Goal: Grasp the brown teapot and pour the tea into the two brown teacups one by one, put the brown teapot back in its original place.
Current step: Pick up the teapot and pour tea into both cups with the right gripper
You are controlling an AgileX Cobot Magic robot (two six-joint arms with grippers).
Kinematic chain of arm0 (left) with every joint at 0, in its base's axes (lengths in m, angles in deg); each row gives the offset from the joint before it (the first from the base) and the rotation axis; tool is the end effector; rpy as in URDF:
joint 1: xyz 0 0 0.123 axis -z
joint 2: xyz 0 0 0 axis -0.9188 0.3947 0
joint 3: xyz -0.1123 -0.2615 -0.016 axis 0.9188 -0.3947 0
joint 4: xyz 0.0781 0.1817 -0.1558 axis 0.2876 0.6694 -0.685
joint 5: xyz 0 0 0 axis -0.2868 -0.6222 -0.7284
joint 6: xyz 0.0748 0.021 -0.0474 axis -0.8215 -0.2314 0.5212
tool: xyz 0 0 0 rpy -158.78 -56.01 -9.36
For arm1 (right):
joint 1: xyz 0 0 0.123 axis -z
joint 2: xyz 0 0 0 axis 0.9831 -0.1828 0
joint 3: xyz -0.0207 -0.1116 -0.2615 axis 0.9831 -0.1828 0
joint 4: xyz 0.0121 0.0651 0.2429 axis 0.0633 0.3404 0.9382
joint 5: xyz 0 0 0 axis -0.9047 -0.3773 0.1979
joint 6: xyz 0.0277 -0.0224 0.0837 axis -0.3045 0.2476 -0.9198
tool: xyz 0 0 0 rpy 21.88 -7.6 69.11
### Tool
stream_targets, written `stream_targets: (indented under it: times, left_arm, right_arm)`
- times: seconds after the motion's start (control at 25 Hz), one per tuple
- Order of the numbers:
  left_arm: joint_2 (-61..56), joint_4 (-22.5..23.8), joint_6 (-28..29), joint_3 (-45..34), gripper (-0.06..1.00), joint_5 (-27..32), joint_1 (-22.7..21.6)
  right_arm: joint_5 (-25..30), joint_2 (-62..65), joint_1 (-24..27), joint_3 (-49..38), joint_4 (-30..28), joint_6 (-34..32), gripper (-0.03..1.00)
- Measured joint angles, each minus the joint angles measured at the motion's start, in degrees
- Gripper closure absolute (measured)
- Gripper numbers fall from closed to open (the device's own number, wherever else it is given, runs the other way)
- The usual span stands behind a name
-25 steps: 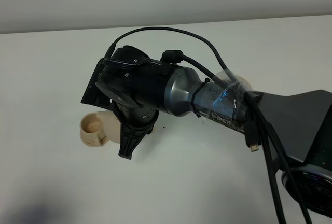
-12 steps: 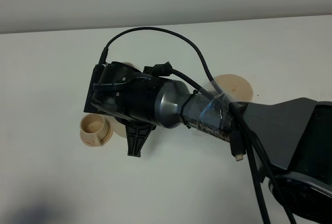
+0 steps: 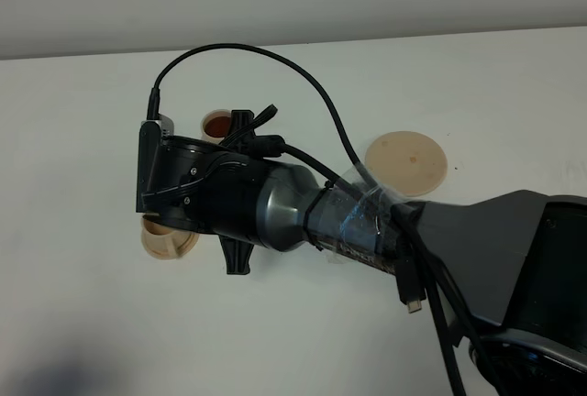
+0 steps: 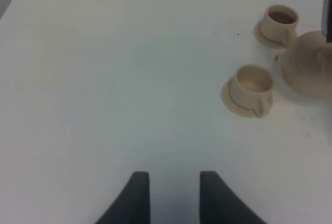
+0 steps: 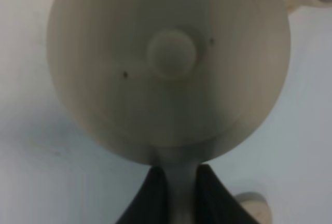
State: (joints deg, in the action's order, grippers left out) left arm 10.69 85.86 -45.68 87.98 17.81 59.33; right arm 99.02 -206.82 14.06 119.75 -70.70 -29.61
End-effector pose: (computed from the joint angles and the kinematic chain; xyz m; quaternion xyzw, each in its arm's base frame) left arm -0.0044 -0.0049 0.2798 -0.0480 0.8432 0.0113 0.5353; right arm 0.2453 0.4228 0.1766 -0.6757 0.6746 -0.2107 0.2099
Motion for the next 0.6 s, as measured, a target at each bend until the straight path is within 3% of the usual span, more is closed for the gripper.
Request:
stream_targets:
  times: [0.6]
  left_arm:
    - [0.0, 0.0, 0.0, 0.0, 0.66, 0.0, 0.0]
  right_arm:
    - [-0.2, -1.4, -3.2, -0.1, -8.7, 0.3, 0.84]
